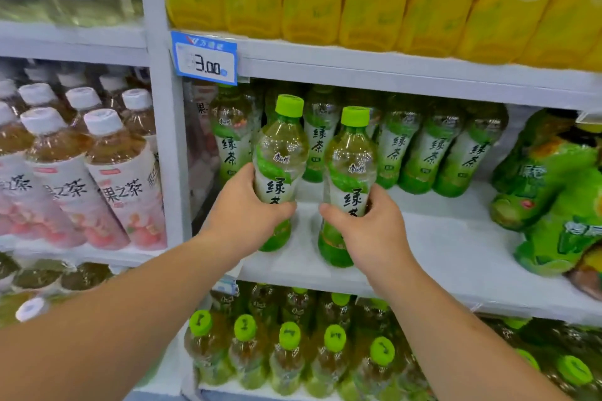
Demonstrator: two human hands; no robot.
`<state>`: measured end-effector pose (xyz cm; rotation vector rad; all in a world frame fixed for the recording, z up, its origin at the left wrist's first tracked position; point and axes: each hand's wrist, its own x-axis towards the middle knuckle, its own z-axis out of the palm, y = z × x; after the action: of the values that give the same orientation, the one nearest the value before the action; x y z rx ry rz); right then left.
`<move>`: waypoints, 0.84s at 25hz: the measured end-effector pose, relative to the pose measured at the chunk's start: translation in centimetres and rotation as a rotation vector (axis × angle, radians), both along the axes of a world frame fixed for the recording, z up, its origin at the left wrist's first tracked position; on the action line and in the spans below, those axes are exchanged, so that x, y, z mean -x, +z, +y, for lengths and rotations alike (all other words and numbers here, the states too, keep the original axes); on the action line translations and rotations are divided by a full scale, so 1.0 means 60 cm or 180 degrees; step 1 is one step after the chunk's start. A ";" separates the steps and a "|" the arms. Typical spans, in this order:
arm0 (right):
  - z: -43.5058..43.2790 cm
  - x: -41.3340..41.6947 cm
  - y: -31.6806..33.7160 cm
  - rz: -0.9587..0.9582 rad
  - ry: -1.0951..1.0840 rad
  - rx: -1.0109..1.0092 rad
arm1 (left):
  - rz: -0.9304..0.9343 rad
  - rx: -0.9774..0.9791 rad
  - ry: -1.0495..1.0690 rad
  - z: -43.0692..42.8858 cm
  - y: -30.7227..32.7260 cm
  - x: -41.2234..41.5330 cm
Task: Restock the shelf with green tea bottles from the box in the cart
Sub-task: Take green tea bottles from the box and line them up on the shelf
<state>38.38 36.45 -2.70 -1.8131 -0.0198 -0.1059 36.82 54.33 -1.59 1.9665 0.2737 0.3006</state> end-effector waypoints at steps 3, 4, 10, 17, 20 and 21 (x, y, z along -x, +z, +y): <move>0.008 -0.030 -0.013 -0.0174 0.0009 -0.0016 | -0.0207 0.0033 -0.0150 -0.003 -0.019 -0.031; 0.011 -0.040 -0.017 -0.0247 -0.0005 -0.0047 | -0.0282 0.0058 -0.0174 -0.002 -0.025 -0.037; 0.016 -0.068 -0.062 -0.0820 0.0171 -0.0094 | -0.0972 -0.0001 -0.0397 0.018 -0.072 -0.047; -0.010 -0.058 -0.104 -0.0607 0.0573 0.0337 | -0.0980 -0.0881 -0.0100 0.031 -0.119 -0.041; -0.014 -0.051 -0.103 -0.0672 0.0590 0.0476 | -0.0888 -0.0935 -0.0051 0.032 -0.115 -0.036; -0.013 -0.053 -0.100 -0.0695 0.0580 0.0484 | -0.0882 -0.0886 0.0023 0.031 -0.113 -0.041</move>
<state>41.56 35.70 -8.71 -1.9346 -0.3555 -0.1761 39.28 56.20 -8.38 2.1648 0.0610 0.6379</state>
